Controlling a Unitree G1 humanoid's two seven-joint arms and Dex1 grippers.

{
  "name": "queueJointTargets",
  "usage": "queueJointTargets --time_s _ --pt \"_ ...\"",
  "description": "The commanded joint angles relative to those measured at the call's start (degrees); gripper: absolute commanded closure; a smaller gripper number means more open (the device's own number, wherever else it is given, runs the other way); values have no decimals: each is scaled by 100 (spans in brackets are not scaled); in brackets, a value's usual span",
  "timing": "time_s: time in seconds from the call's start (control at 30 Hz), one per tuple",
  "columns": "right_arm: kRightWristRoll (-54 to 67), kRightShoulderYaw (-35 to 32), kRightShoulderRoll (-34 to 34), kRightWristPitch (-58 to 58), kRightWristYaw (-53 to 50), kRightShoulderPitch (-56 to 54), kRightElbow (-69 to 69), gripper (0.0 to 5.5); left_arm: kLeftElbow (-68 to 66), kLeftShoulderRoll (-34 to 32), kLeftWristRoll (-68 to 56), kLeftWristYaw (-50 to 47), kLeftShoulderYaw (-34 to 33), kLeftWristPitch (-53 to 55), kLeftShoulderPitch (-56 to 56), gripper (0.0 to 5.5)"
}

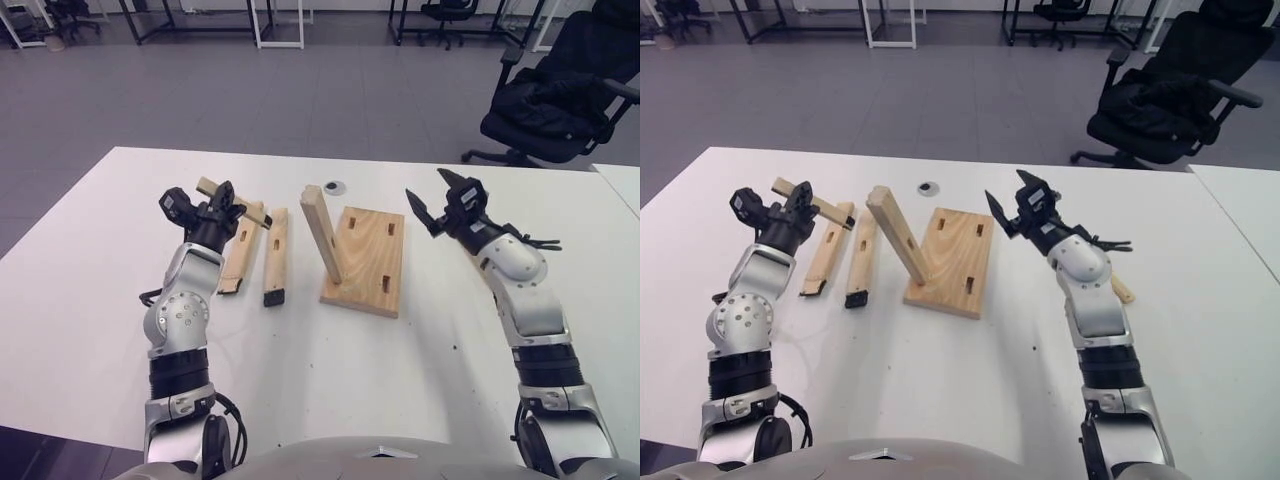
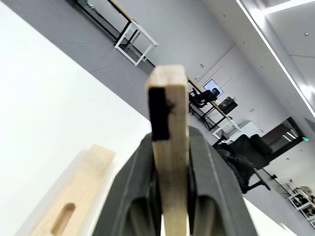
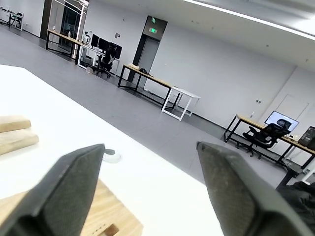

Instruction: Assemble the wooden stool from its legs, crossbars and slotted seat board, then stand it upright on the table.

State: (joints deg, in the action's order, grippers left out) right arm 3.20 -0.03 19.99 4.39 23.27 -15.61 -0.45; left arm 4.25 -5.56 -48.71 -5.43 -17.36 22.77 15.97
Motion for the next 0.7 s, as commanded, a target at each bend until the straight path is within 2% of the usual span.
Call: queueJointTargets --time_s 0.03,0.5,0.7 --pt "-118 131 -168 -194 -113 144 274 206 -504 193 478 -25 12 -302 24 511" --pt "-293 327 -328 -583 -187 302 759 206 -1022 744 988 245 -41 -721 51 511" --pt "-319 340 -401 -613 -172 295 821 206 -1398 717 1582 402 69 -1220 62 511"
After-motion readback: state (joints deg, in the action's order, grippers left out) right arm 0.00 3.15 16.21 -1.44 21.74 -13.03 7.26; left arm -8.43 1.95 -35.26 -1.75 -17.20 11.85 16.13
